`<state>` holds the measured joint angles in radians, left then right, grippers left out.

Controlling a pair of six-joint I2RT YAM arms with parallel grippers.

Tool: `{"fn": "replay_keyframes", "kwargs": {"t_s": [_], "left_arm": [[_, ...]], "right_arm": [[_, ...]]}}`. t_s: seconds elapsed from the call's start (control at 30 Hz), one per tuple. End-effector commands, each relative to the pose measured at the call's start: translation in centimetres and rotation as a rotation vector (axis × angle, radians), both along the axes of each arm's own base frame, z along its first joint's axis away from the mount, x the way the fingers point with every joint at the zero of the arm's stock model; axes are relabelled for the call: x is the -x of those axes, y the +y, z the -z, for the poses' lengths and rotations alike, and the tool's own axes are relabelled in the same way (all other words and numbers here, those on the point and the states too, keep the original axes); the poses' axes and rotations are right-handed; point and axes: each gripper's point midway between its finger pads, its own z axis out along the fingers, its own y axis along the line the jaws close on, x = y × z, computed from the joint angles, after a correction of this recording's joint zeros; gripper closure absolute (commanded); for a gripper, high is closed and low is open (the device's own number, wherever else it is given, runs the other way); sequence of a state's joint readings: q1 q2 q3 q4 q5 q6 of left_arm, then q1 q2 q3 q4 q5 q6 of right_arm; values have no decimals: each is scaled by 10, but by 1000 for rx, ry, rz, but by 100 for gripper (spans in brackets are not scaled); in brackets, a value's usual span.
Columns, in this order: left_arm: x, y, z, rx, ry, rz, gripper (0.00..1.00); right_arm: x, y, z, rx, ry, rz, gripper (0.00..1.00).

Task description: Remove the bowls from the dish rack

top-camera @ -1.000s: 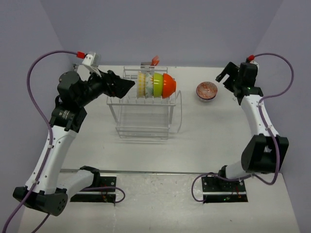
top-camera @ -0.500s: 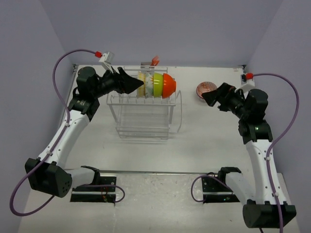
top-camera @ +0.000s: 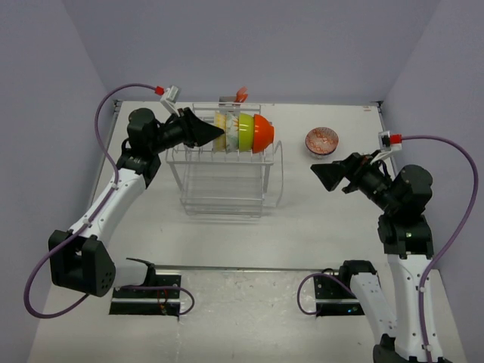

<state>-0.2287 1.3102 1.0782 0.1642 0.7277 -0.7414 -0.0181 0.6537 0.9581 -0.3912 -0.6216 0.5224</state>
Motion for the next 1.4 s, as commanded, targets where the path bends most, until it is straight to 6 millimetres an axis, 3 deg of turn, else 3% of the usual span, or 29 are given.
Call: {"fn": "replay_keyframes", "kwargs": {"t_s": [0.0,0.07,0.13,0.27,0.4,0.6,0.77,1.17,1.37], "left_arm": [[1,0,-16,37,-69,30,54],[1,0,-13,44,-64,36,54],[2,-2,-12,57,-64,54,62],[3,-3,-10,67,-59,66,69],[3,-3,-10,68,-62,70,70],[3,-4,-10,70,-60,76,92],[6,-3,-19,76,-81,76,100],[16,7,-53,84,-142,4,100],[12,16,-59,75,-139,-78,100]], "right_arm": [[16,9,-7,-3,-34,-70,1],[20,10,-10,-5,-49,-76,1],[23,9,-12,-7,-62,-70,1],[30,9,-20,-6,-94,-62,1],[34,9,-24,-2,-105,-64,1],[37,9,-25,-2,-112,-62,1],[37,8,-25,2,-117,-58,1],[39,7,-27,11,-136,-49,1],[40,6,-26,18,-138,-45,1]]}}
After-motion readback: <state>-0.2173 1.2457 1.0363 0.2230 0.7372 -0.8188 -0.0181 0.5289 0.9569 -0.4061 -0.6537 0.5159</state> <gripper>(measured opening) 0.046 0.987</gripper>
